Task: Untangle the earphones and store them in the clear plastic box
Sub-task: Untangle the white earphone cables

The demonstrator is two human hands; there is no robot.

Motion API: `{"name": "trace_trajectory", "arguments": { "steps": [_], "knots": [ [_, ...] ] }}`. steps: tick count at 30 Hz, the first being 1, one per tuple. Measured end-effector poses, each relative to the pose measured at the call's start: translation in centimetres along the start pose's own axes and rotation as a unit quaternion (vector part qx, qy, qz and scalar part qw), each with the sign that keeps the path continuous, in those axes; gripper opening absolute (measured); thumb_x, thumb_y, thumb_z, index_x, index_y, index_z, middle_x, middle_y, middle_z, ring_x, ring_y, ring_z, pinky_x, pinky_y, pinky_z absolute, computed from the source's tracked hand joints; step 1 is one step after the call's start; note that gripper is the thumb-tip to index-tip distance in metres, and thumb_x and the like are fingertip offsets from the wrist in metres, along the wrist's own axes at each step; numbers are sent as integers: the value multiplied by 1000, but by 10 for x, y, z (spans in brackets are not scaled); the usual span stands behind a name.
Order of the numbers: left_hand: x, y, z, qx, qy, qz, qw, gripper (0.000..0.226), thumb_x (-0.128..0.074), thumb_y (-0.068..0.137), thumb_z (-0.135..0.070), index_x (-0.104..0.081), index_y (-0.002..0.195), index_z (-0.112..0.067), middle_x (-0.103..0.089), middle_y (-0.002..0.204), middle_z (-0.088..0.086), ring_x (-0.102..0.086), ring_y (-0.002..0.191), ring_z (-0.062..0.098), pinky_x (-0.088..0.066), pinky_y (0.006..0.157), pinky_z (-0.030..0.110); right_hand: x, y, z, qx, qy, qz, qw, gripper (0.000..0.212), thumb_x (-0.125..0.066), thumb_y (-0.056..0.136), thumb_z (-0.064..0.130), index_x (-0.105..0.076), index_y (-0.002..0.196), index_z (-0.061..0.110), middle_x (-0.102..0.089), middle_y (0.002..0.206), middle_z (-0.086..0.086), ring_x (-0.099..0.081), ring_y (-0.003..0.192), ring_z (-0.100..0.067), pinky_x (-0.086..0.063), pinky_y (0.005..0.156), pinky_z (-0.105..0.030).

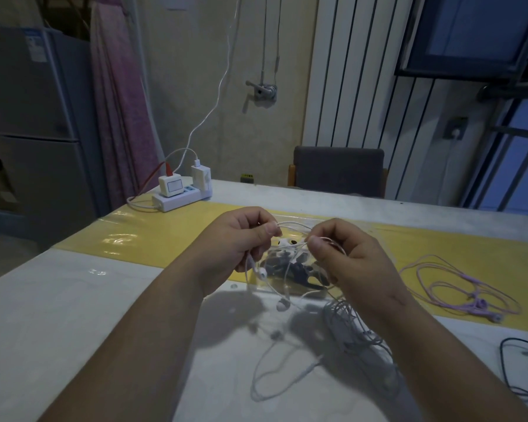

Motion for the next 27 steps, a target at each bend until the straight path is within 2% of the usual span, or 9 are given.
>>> {"name": "trace_trajectory", "arguments": {
  "steps": [4, 7, 9, 13, 15, 20, 23, 25, 27],
  "knots": [
    [1, 0, -1, -4, -9, -7, 1000, 22, -57, 93, -14, -66, 74, -15, -45, 52, 3, -34, 46, 14, -25, 42, 22, 0, 0, 1, -57, 164, 41, 984, 15, -65, 88, 24, -59, 75, 18, -48, 64, 2, -28, 49, -10, -24, 47, -21],
    [0, 0, -1, 1, 3, -5, 1000, 24, -57, 94, -14, -67, 72, -18, -43, 51, 1, -33, 46, 14, -25, 47, 26, 0, 1, 3, -66, 205, 44, 976, 14, -57, 86, 22, -56, 77, 12, -55, 70, -4, -29, 47, -11, -22, 46, -23],
    [1, 0, 0, 2, 10, -7, 1000, 22, -57, 93, -13, -66, 73, -16, -42, 50, 1, -34, 45, 12, -24, 44, 24, 0, 1, 3, -66, 225, 47, 971, 14, -56, 87, 22, -57, 76, 12, -58, 71, -4, -30, 45, -12, -22, 46, -24],
    [2, 1, 1, -10, 7, -5, 1000, 24, -59, 92, -13, -68, 71, -17, -41, 47, 0, -33, 44, 13, -26, 43, 23, 1, 1, 1, -63, 214, 54, 973, 15, -64, 86, 23, -60, 74, 14, -59, 70, -4, -31, 45, -10, -24, 45, -23],
    [4, 1, 0, -17, 0, -14, 1000, 23, -60, 92, -13, -68, 70, -16, -39, 46, -2, -32, 44, 12, -27, 46, 23, 0, 1, 0, -65, 196, 65, 976, 13, -70, 78, 28, -63, 74, 17, -59, 70, -4, -31, 46, -10, -27, 44, -21],
    [8, 3, -3, -64, -80, -93, 990, 14, -57, 81, -22, -61, 70, -14, -40, 44, -8, -30, 44, 10, -27, 42, 19, -1, 0, 1, -58, 168, 71, 981, 6, -74, 76, 20, -69, 79, 19, -65, 70, -9, -35, 44, -11, -28, 42, -21],
    [12, 3, -4, -88, -127, -140, 978, 15, -55, 80, -21, -60, 68, -13, -36, 44, -9, -28, 47, 13, -24, 44, 23, 0, 0, 2, -48, 162, 60, 984, 8, -69, 78, 16, -64, 84, 13, -71, 81, -11, -39, 47, -15, -31, 44, -23],
    [13, 3, -5, -94, -142, -148, 974, 20, -56, 81, -21, -62, 63, -17, -31, 44, -5, -29, 47, 15, -24, 45, 24, 2, 1, 0, -54, 160, 63, 984, 17, -71, 77, 6, -60, 90, 12, -72, 89, -12, -45, 53, -17, -37, 49, -26],
    [13, 2, -6, -96, -137, -144, 975, 21, -56, 80, -21, -64, 61, -18, -36, 46, -1, -35, 47, 17, -28, 45, 25, 4, 1, -2, -48, 161, 74, 983, 26, -58, 72, -1, -59, 94, 12, -72, 90, -11, -56, 65, -18, -41, 58, -30]
  ]
}}
Point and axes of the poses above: each hand's wrist, its own y-axis towards the middle knuckle, its own x-axis out of the back of the hand, z = x × y, the point moved 2 cm from there along y, towards the middle knuckle
